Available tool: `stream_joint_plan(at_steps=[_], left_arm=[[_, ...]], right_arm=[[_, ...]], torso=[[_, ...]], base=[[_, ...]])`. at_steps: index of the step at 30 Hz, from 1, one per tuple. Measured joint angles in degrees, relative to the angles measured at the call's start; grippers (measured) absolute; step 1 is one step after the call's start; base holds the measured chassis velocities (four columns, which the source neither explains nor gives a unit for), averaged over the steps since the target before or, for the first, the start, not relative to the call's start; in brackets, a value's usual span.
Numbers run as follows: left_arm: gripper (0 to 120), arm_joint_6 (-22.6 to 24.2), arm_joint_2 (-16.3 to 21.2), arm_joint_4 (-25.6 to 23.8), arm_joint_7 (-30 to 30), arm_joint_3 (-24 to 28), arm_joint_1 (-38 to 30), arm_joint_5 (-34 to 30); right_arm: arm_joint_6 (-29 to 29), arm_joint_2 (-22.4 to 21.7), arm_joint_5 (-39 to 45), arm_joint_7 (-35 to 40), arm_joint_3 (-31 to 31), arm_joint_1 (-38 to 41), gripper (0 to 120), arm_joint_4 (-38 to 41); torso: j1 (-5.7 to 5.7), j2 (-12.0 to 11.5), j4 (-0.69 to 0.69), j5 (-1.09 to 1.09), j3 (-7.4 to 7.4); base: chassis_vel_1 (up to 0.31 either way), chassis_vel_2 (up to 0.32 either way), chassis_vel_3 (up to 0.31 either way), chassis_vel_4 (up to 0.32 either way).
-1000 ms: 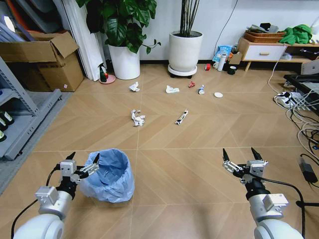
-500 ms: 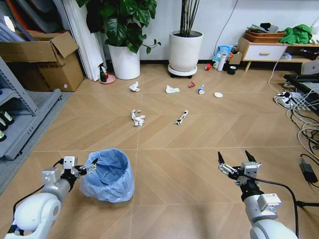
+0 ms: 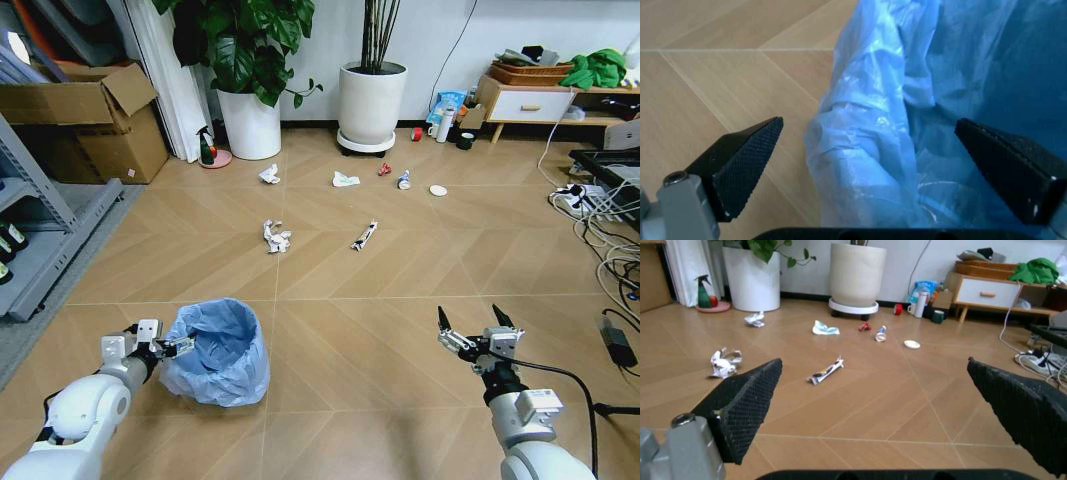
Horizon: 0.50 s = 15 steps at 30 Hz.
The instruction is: Pick up the trash bin and place the garbage on the floor into it.
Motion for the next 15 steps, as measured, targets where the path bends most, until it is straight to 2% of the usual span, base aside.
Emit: stream_joint_plan(at_steps=[8, 11, 13, 15], left_arm=[[99, 0.5, 0.3, 2.3, -0.1, 0.5, -1.2, 0.0], [92, 1.1, 0.4, 2.8, -0.1, 0.7, -1.7, -0.1], [80, 1.9, 0.7, 3.3, -0.2, 1.3, -2.8, -0.5], [79, 2.0, 0.7, 3.4, -0.3, 1.4, -2.9, -0.5]], right_arm=[[0.7, 0.5, -0.4, 0.0, -0.1, -0.1, 100, -0.2], [0.8, 0.5, -0.4, 0.0, -0.2, -0.1, 100, -0.3], [0.9, 0.6, -0.5, 0.0, -0.4, -0.1, 100, -0.4], [0.9, 0.6, -0.5, 0.0, -0.4, -0.1, 100, -0.4]], torso=[[0.0, 0.0, 0.01, 0.01, 0.0], [0.0, 0.0, 0.01, 0.0, 0.0], [0.0, 0.0, 0.0, 0.01, 0.0], [0.0, 0.0, 0.0, 0.01, 0.0]], base=[[0.0, 0.0, 0.0, 0.0], [0.0, 0.0, 0.0, 0.0], [0.0, 0.0, 0.0, 0.0], [0.0, 0.0, 0.0, 0.0]])
